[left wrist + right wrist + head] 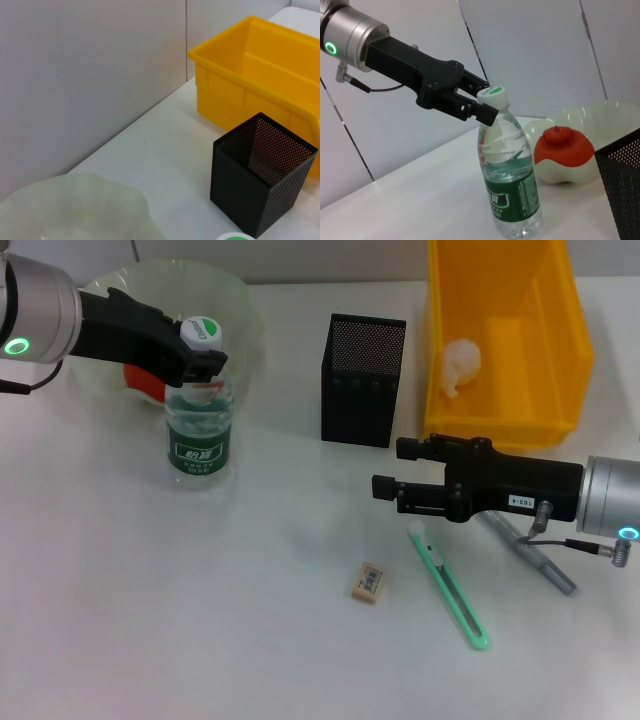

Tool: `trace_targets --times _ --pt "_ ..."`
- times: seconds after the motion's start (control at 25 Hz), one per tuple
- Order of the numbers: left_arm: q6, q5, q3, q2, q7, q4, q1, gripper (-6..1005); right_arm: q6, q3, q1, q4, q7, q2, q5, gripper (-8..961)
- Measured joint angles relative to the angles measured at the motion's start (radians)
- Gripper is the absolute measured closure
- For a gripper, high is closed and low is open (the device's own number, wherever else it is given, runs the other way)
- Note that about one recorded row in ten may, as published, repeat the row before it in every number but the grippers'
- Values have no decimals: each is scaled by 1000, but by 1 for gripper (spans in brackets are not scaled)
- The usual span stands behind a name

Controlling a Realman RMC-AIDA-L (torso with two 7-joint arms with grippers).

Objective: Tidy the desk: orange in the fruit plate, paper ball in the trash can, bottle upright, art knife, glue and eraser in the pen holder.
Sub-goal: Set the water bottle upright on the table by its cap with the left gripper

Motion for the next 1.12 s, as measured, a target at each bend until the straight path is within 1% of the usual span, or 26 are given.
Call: trace_targets --times 0.32,0.4,1.12 --pt "4 -8 -41 0 14 -1 10 534 0 0 6 0 1 0 0 181" --pt "4 -27 -48 0 25 -1 15 532 0 2 8 0 1 0 0 182" --pt "1 -34 -49 0 42 -9 24 520 0 3 10 0 2 0 0 182"
